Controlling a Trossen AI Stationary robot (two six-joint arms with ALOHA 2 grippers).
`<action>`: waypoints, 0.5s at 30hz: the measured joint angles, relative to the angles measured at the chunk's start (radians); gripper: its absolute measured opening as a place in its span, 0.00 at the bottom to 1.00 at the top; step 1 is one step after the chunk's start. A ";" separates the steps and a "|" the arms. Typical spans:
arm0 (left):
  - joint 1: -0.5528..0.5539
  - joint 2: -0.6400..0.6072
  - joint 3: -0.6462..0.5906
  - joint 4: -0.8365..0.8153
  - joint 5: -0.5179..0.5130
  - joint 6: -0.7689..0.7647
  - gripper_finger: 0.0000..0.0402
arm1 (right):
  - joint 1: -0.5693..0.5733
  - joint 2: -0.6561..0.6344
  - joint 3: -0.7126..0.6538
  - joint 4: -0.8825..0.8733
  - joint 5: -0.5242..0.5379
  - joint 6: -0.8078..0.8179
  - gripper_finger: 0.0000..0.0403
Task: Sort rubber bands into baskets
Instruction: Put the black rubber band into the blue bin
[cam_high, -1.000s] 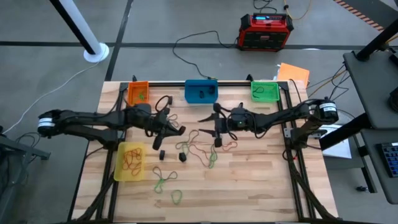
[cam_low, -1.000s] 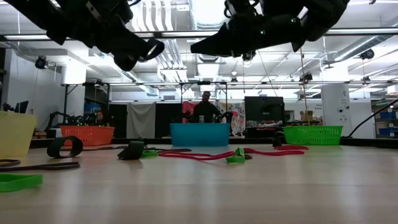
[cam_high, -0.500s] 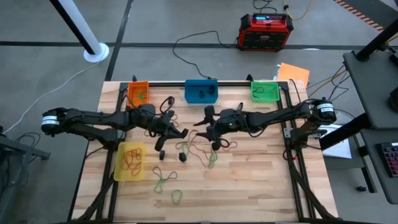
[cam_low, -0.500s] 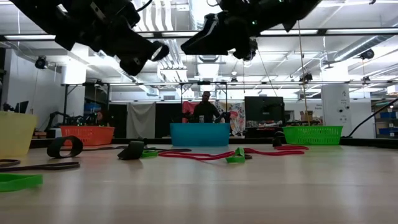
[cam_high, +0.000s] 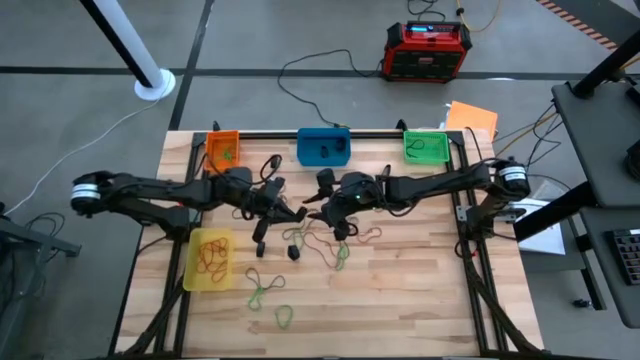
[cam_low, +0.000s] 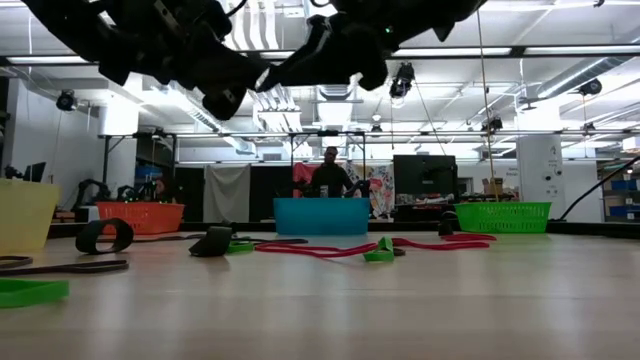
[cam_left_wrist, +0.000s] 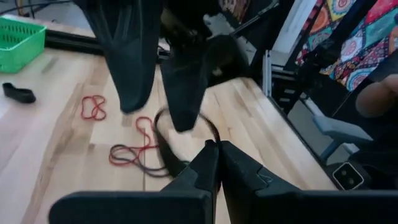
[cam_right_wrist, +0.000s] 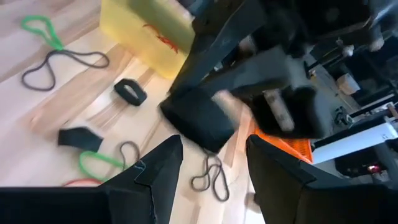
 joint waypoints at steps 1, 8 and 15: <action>0.000 0.005 0.000 -0.005 0.000 0.000 0.00 | 0.000 0.008 0.008 0.006 0.000 -0.004 0.43; 0.000 0.049 0.000 0.021 0.000 -0.007 0.00 | 0.000 0.011 0.028 -0.015 0.000 -0.043 0.43; 0.000 0.075 0.000 0.113 0.043 -0.019 0.00 | 0.000 0.011 0.028 -0.020 0.000 -0.043 0.39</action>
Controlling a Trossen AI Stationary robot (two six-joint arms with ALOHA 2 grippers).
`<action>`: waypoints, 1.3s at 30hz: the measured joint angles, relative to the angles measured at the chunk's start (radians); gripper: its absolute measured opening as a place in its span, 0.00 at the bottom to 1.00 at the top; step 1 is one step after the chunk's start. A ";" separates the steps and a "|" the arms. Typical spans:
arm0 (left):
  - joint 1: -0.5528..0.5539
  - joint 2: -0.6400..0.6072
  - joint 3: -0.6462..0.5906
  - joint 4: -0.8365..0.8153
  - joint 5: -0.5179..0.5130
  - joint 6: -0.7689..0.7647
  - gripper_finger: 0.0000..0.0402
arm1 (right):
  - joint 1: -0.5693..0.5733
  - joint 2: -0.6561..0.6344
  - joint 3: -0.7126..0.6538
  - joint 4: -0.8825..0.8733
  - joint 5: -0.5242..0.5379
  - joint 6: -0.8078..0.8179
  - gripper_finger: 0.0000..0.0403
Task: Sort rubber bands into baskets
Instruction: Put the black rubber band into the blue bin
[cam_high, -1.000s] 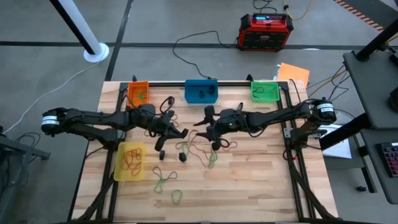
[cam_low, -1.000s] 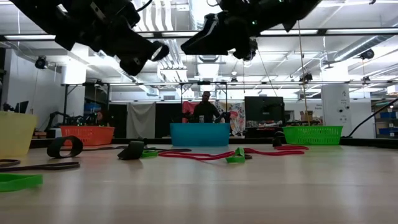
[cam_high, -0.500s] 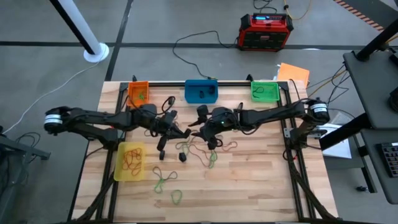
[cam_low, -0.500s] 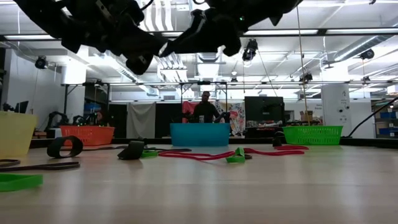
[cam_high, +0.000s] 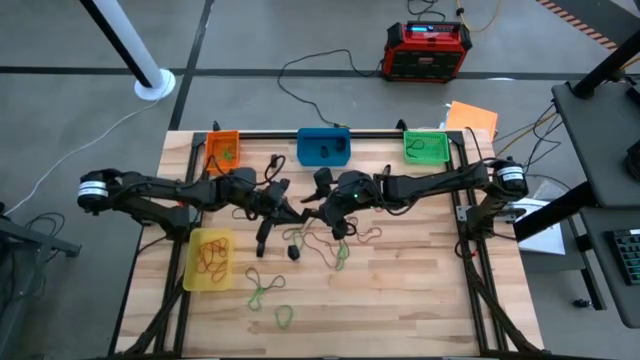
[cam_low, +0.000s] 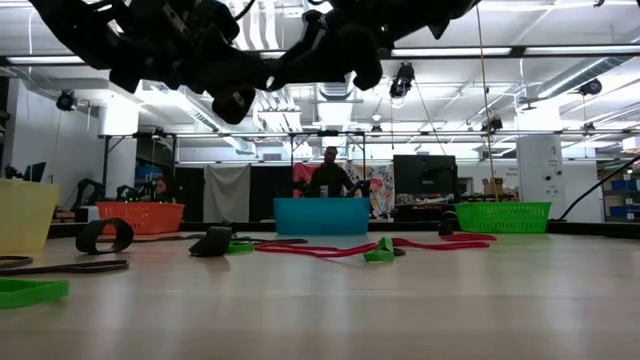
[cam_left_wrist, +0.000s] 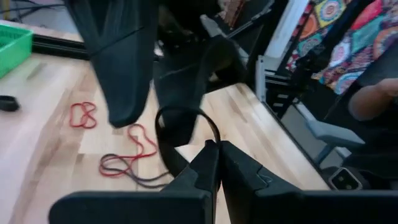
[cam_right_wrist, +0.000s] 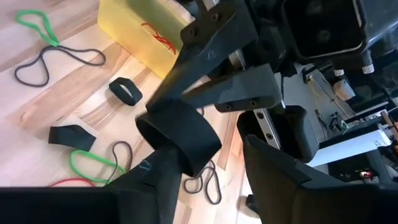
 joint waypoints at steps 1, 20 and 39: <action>0.000 0.000 0.000 0.004 0.002 -0.003 0.00 | 0.000 0.000 0.000 -0.004 0.000 0.000 0.37; 0.056 -0.028 0.000 -0.089 -0.059 -0.038 0.31 | -0.013 -0.004 -0.001 -0.073 0.217 -0.017 0.02; 0.133 -0.166 0.000 -0.438 -0.233 -0.127 0.42 | -0.492 0.111 -0.002 -0.064 0.112 0.518 0.07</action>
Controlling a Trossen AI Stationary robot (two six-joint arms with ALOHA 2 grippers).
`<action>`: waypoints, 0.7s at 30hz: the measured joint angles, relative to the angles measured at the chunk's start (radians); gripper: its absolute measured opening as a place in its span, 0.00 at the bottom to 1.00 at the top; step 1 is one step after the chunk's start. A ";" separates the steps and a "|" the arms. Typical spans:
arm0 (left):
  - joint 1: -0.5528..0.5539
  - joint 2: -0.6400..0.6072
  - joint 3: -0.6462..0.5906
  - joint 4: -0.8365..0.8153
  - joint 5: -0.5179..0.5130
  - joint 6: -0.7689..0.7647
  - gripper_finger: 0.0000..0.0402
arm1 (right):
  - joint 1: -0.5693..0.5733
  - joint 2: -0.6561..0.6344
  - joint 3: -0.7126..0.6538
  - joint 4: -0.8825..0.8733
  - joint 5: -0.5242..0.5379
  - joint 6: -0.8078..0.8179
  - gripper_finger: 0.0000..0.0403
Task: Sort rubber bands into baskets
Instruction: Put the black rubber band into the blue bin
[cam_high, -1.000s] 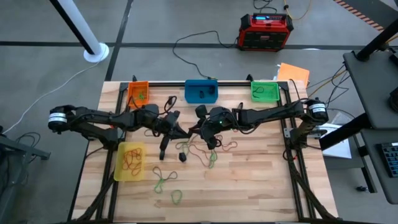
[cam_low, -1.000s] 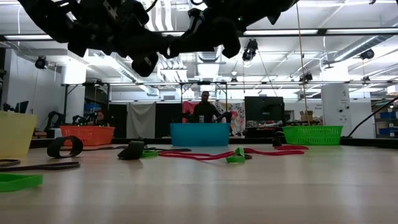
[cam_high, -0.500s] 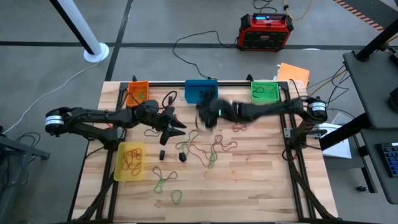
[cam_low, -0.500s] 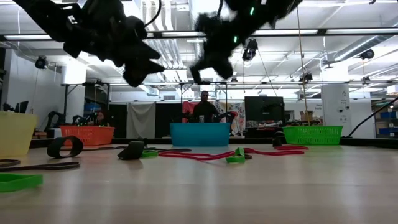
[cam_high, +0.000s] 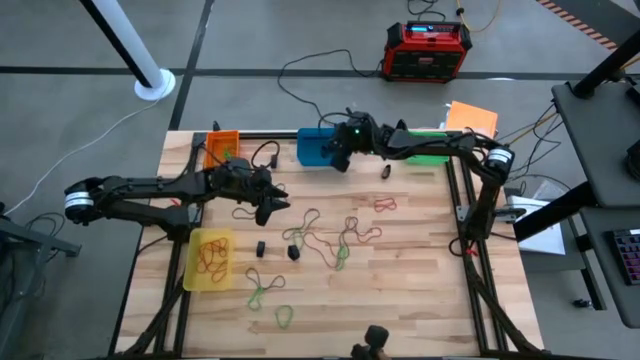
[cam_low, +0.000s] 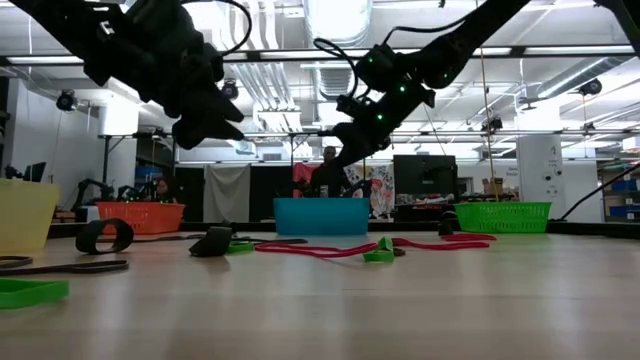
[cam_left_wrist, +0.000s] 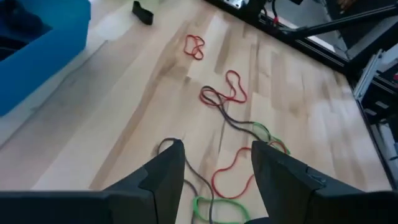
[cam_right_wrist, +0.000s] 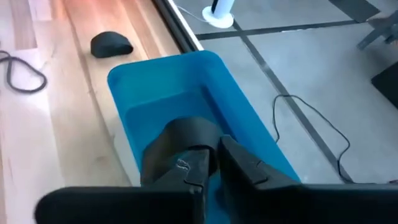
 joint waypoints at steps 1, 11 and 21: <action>0.000 0.001 0.000 0.000 0.000 0.000 0.42 | 0.000 0.000 0.000 0.001 0.000 0.000 0.08; 0.000 0.004 0.000 -0.001 -0.002 0.000 0.42 | 0.000 0.002 0.000 0.038 0.075 0.040 0.30; 0.000 0.004 0.000 -0.003 -0.002 -0.013 0.42 | 0.000 0.002 0.000 0.038 0.079 0.087 0.43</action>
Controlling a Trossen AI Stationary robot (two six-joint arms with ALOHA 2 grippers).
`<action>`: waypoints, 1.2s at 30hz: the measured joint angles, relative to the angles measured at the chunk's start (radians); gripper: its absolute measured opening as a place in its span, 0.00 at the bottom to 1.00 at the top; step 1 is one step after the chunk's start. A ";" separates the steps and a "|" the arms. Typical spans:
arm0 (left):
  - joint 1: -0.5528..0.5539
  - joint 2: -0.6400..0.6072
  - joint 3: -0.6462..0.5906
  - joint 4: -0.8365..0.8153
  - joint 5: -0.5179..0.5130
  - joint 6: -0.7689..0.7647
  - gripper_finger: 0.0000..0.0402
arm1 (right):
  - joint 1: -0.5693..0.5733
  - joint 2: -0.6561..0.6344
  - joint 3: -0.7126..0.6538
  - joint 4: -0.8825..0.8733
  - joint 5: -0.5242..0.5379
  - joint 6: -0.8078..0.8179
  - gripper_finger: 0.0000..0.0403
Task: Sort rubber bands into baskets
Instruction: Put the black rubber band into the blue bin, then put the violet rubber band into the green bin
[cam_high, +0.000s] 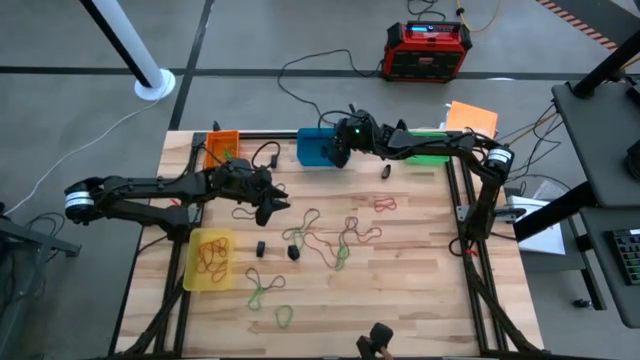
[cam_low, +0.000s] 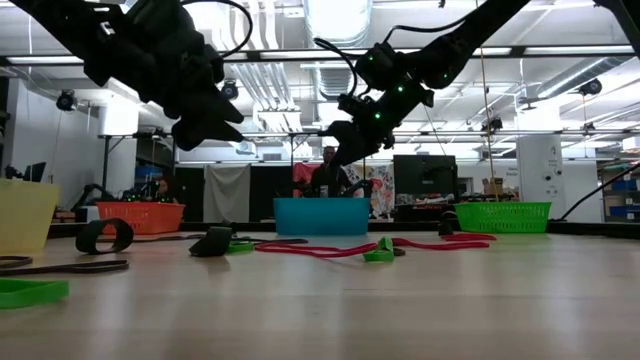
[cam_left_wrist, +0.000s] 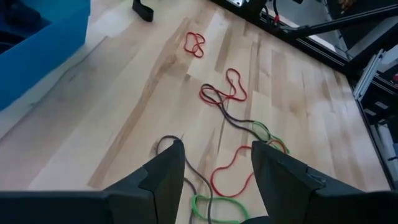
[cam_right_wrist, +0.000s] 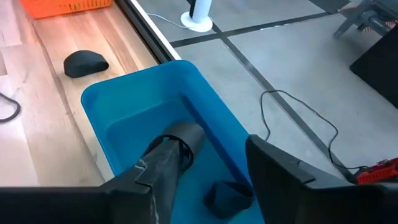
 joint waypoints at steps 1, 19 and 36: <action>0.000 0.000 0.000 -0.001 0.000 -0.003 0.42 | 0.000 0.000 0.000 0.000 0.000 0.006 0.44; 0.000 -0.010 0.000 -0.140 0.001 -0.051 0.42 | -0.022 0.000 0.000 -0.160 -0.003 0.146 0.53; 0.000 -0.011 0.000 0.086 0.000 -0.086 0.42 | -0.027 -0.008 0.001 0.037 -0.202 0.191 0.53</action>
